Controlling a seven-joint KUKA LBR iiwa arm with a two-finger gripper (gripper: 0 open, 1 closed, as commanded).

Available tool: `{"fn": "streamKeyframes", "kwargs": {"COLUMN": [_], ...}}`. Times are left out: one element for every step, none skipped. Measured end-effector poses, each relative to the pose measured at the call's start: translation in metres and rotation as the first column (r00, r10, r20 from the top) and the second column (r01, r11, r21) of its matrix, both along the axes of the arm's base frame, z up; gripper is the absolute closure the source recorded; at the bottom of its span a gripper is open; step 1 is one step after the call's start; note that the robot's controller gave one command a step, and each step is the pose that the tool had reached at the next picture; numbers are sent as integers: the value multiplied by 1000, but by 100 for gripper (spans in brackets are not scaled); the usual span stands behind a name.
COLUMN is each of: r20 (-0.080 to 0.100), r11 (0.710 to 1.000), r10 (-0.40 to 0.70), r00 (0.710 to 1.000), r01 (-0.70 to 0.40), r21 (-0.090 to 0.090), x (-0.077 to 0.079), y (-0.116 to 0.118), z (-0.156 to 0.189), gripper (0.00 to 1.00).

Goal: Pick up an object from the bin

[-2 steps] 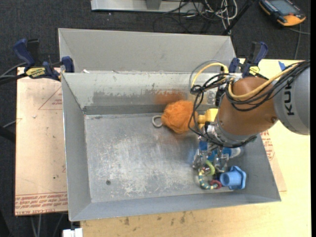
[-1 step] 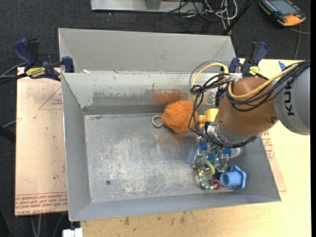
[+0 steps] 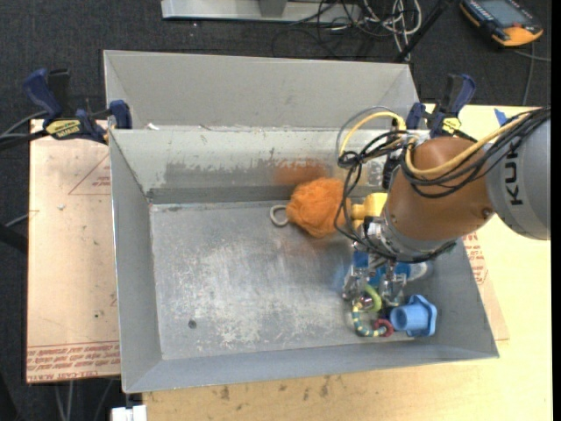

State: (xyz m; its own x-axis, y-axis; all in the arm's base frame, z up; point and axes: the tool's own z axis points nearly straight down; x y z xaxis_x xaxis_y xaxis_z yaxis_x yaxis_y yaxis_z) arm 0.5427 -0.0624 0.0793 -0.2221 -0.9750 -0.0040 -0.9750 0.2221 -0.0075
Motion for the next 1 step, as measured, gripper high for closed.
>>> {"fn": "streamKeyframes", "kwargs": {"r20": [-8], "r11": [998], "r10": [70], "r00": [998], "r01": [-70], "r21": [1], "x": [-26], "y": [5], "z": [57], "gripper": [100]}}
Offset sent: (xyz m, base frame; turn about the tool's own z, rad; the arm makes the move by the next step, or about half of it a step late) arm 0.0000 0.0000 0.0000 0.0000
